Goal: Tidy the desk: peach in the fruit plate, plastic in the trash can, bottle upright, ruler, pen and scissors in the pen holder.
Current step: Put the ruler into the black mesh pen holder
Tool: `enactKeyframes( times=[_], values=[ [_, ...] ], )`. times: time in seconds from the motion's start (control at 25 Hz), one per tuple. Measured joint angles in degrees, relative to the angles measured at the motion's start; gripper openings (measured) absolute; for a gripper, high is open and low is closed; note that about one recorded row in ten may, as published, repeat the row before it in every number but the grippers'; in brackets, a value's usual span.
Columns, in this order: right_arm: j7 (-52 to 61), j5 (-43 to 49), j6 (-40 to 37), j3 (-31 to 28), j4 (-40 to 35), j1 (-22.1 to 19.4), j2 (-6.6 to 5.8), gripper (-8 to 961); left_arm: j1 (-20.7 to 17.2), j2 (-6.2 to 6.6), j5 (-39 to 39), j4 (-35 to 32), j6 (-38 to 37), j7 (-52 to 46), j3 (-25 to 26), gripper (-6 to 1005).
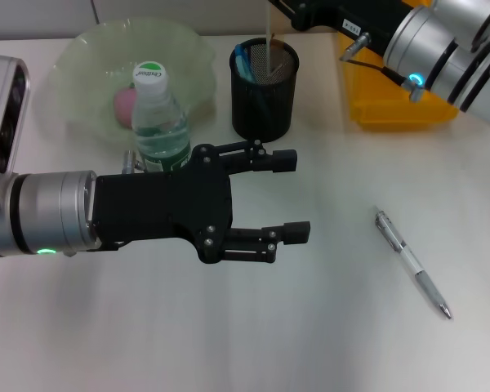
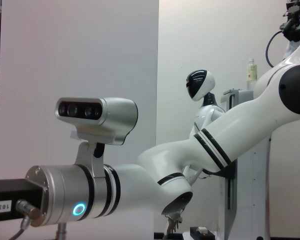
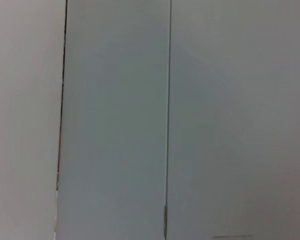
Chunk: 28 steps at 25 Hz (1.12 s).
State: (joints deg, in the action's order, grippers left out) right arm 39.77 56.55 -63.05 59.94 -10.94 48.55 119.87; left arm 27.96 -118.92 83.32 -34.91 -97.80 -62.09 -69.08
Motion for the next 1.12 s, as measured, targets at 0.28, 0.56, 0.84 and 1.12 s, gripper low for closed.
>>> enactKeyframes(
  times=[0.28, 0.56, 0.84, 1.12],
  values=[
    [0.34, 0.03, 1.26, 2.53, 0.04, 0.32, 0.01, 381, -0.01, 0.02, 0.00, -0.18, -0.02, 0.39, 0.00, 800],
    [0.43, 0.05, 1.29, 2.81, 0.40, -0.25, 0.01, 380, -0.01, 0.02, 0.00, -0.47, 0.01, 0.39, 0.00, 800],
    [0.43, 0.21, 1.37, 2.82, 1.02, -0.74, 0.01, 380, -0.02, 0.02, 0.00, -0.50, -0.17, 0.39, 0.00, 800],
    [0.51, 0.35, 2.87, 3.47, 0.43, -1.42, -0.01, 381, 0.02, 0.17, 0.00, -0.76, -0.25, 0.03, 0.00, 800]
  ],
)
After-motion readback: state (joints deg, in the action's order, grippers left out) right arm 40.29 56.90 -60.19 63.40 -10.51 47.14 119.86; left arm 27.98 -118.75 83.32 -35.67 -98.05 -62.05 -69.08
